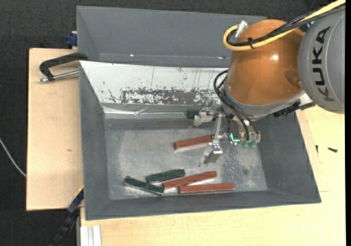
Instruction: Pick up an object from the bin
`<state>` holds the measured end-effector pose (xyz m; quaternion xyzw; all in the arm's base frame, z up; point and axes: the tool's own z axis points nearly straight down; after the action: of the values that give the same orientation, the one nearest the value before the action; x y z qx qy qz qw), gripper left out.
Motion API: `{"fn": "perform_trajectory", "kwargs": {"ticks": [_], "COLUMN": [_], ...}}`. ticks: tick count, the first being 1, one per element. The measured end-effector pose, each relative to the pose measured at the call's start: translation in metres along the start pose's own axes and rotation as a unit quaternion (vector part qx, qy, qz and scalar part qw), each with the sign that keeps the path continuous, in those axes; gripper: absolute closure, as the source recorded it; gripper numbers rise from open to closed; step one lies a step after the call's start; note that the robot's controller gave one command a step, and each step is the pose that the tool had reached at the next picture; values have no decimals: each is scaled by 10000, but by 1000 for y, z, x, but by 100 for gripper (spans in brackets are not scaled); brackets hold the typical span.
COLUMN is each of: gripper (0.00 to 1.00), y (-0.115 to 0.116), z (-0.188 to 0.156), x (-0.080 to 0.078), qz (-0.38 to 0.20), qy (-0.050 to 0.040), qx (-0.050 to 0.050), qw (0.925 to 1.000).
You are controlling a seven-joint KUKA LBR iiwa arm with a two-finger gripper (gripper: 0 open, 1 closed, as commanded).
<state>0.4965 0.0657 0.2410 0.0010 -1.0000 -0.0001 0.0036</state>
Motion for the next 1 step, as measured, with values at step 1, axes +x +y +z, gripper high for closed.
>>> {"fn": "perform_trajectory", "kwargs": {"ticks": [1], "gripper": [0], "y": [0], "z": [-4], "x": [-1], "qz": [10], "qy": [-36], "qx": [-4], "qw": [10000]}}
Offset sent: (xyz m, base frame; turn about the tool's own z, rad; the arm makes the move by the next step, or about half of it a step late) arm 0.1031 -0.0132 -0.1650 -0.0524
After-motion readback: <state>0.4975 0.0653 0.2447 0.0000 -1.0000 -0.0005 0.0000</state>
